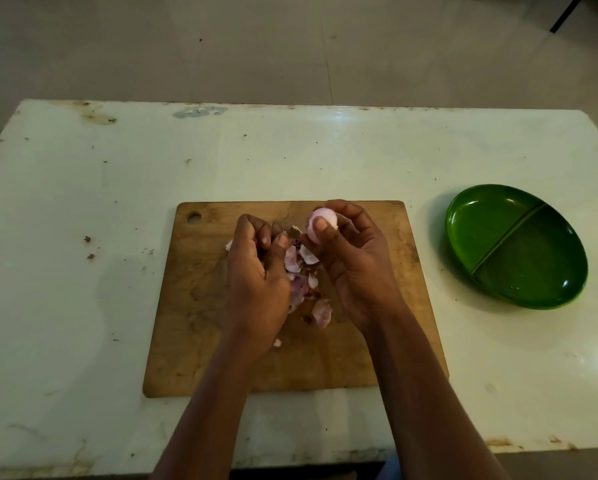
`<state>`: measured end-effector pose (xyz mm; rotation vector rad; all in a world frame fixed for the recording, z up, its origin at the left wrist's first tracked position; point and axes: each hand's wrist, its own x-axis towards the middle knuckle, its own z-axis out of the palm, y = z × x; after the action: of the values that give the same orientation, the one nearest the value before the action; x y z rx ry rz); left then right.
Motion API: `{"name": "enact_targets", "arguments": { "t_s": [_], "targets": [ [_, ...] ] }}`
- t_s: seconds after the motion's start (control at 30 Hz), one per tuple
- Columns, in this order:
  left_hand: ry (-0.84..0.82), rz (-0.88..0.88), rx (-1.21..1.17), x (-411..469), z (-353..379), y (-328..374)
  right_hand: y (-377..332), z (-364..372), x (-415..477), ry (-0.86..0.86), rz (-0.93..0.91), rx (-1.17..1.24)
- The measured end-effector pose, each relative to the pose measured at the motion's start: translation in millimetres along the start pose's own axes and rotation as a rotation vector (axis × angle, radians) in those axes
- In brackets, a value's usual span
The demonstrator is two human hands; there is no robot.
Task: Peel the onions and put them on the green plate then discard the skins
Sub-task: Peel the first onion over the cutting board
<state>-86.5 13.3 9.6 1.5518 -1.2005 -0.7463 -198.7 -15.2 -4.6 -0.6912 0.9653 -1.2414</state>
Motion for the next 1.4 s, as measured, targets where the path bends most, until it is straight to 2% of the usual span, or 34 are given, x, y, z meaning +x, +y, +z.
{"name": "enact_targets", "arguments": {
  "t_s": [0.1, 0.2, 0.67, 0.93, 1.07, 1.4],
  "targets": [
    [0.022, 0.017, -0.084, 1.9, -1.0, 0.8, -4.3, 1.2, 0.2, -0.012, 0.085, 0.246],
    [0.011, 0.052, -0.108, 3.3, -1.7, 0.8, -4.3, 3.9, 0.0, -0.030, 0.119, 0.309],
    [0.092, 0.061, -0.065, 2.2, -4.7, 6.6, -3.7, 4.2, -3.0, -0.180, 0.080, 0.180],
    [0.036, -0.071, -0.109, 2.9, -2.8, 2.2, -0.5, 4.4, -1.6, -0.177, 0.027, 0.083],
    [0.007, -0.078, -0.103, 1.5, -0.1, 0.6, 1.4, 3.9, -1.2, -0.170, 0.020, 0.058],
    [0.106, -0.056, -0.138, 2.0, -2.4, 3.8, -1.9, 5.6, -2.9, -0.168, 0.037, 0.074]
  ]
}}
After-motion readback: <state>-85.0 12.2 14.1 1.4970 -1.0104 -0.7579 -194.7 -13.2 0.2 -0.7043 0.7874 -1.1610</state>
